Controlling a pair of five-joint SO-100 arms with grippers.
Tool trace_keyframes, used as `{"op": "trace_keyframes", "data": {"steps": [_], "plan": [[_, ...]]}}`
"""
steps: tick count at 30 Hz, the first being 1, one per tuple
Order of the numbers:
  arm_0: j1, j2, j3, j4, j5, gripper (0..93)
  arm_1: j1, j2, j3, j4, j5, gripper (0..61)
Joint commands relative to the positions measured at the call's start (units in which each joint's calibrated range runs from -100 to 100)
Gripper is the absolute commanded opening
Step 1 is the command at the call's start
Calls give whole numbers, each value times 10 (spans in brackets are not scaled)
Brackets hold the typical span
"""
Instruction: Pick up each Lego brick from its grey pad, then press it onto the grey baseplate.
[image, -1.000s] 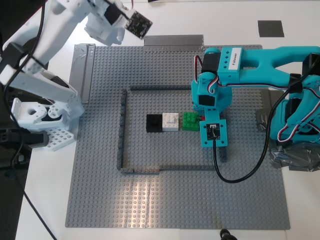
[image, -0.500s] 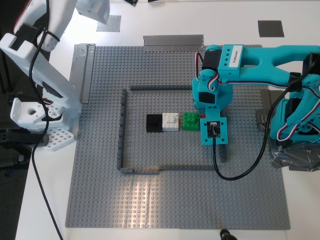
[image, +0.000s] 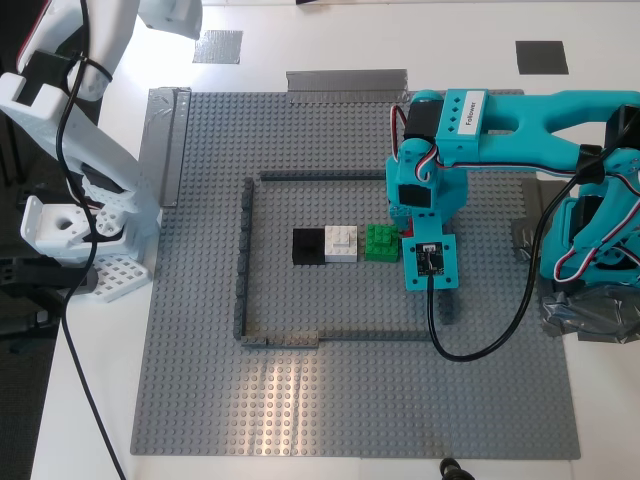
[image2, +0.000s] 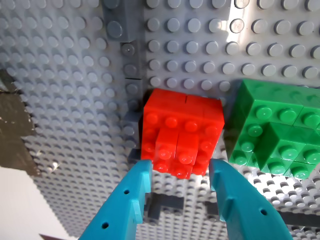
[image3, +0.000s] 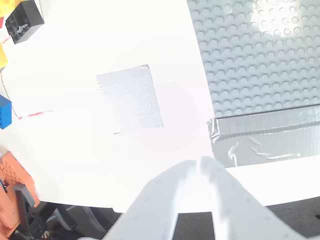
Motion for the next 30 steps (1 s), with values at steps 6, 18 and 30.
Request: {"op": "trace_keyframes", "data": {"steps": [6,18,30], "plan": [[4,-33,-84,60,4,136,-3,119,-267,137,0,2],[149,-43,-313,186,6,75,-7,-84,27,-9,51,2],[603,-30,-488,186,-13,0,-7,2,-91,59,27,2]]}}
